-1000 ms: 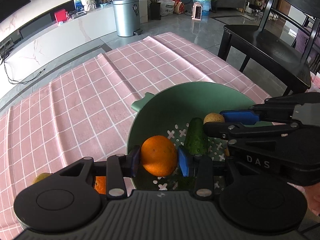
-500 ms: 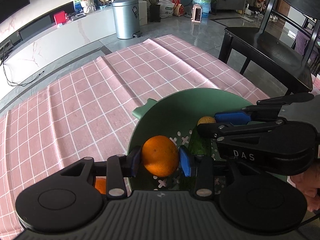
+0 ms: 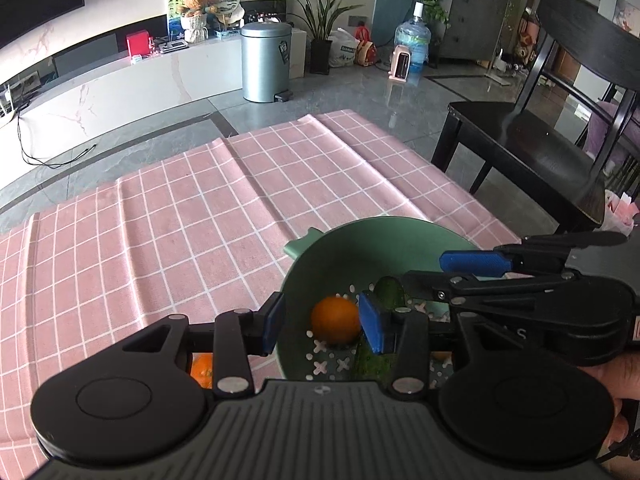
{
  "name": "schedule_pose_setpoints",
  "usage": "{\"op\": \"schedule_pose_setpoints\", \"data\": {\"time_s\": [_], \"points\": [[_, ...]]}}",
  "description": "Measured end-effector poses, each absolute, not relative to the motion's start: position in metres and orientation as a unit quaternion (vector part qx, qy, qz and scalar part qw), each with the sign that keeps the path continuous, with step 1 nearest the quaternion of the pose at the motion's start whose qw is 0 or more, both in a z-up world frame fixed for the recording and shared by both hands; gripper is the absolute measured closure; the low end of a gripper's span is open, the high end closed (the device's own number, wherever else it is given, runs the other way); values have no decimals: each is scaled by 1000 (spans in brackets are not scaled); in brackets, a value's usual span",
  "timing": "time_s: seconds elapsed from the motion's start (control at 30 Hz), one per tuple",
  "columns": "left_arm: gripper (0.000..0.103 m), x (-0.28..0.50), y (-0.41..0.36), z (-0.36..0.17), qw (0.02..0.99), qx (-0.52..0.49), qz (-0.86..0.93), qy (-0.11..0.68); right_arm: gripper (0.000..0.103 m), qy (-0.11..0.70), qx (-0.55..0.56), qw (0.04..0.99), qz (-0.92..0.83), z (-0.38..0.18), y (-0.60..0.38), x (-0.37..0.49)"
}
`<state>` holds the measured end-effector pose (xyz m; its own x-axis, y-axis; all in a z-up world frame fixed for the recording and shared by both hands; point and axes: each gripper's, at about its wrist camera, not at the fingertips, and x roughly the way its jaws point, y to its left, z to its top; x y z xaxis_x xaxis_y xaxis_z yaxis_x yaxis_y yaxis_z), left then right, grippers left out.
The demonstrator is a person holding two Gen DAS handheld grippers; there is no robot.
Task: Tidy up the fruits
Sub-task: 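Carry the orange and small fruit over the colander and open both tools, then withdraw both tools from the colander toward the remaining fruits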
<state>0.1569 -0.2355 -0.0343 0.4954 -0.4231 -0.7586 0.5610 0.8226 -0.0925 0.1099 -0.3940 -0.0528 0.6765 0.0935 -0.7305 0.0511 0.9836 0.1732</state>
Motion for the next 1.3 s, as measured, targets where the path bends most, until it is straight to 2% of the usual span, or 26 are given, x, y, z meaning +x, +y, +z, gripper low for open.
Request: {"op": "schedule_pose_setpoints", "data": {"time_s": [0.37,0.7,0.97,1.3], "points": [[51,113,-141,-30,879,23,-239,413,68,386,82,919,22,-29,-350,52],[51,70,-63,-39,882,-31,-198,426,67,387,29,921,48,-18,-288,15],[49,34,-24,-41,889,-26,-188,418,67,389,19,919,63,-19,-247,0],[48,12,16,-75,874,-15,-183,450,66,413,2,905,101,-40,-183,-9]]}}
